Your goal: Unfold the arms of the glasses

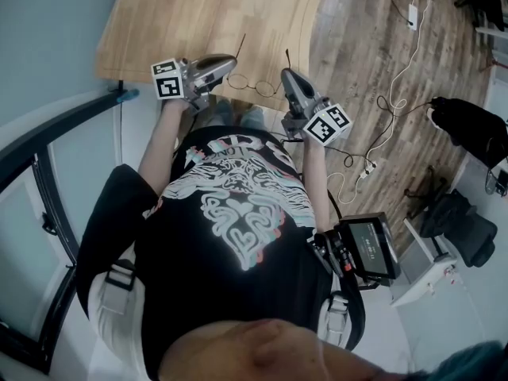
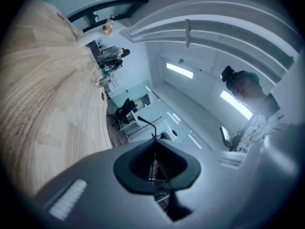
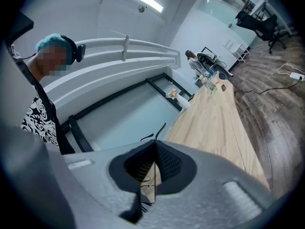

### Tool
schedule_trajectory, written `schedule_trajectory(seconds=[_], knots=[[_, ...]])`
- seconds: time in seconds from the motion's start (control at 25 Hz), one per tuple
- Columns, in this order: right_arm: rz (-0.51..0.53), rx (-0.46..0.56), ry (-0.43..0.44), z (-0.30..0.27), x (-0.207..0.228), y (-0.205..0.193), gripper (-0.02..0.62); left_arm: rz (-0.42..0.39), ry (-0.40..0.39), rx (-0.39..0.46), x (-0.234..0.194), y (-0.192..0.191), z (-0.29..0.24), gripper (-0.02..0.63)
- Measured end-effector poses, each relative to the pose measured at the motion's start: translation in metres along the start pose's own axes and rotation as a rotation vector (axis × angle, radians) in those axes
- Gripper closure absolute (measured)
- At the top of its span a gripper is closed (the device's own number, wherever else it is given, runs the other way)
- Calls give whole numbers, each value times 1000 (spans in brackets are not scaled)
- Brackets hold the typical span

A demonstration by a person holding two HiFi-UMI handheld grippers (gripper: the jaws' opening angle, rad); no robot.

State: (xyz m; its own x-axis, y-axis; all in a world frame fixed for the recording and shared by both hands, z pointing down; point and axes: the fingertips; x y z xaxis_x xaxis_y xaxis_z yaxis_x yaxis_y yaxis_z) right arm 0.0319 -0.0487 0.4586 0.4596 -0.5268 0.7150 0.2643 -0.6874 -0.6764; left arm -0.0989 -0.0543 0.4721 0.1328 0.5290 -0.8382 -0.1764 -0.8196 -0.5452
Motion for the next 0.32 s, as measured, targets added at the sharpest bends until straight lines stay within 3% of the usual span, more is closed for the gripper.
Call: schedule_trajectory(seconds=[0.32], knots=[[-3,-1,-1,0,2,1,595,-11,-9,-7,3,2,-5,611]])
Point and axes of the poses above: the fingertips, and each gripper's own axes: z backward along the fingers, x to its right, y out of its top, and after that the axes turned 10 degrees about -x, right-handed
